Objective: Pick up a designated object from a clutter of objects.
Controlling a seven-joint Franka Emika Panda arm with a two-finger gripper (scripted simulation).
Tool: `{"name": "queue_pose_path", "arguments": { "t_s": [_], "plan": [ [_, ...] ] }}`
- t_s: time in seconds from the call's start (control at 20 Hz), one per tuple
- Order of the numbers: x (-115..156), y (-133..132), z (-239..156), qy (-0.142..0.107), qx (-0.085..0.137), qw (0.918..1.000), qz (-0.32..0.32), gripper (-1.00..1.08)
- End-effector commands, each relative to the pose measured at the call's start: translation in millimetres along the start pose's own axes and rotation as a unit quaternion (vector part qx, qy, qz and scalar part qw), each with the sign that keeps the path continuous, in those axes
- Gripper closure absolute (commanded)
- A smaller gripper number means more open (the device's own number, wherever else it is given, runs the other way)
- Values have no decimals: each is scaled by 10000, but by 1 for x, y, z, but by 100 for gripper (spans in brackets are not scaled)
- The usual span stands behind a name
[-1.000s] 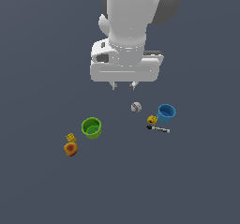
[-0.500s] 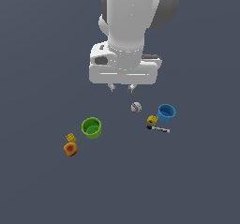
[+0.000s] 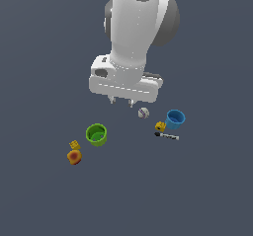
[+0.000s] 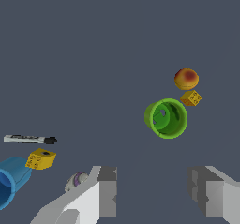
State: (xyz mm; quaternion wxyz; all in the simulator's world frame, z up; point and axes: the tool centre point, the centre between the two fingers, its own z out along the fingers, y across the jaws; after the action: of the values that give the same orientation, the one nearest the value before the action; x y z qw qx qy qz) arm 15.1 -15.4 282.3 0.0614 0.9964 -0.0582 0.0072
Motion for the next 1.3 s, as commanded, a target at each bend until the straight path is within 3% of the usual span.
{"name": "queue_pose_path", "arguments": {
  "t_s": [0.0, 0.55, 1.25],
  "plan": [
    [5, 6, 11, 71, -126, 9996, 222, -20],
    [25, 28, 59, 503, -656, 9898, 1160, -20],
    [40, 47, 111, 1190, -1083, 9651, 2065, -20]
  ]
}}
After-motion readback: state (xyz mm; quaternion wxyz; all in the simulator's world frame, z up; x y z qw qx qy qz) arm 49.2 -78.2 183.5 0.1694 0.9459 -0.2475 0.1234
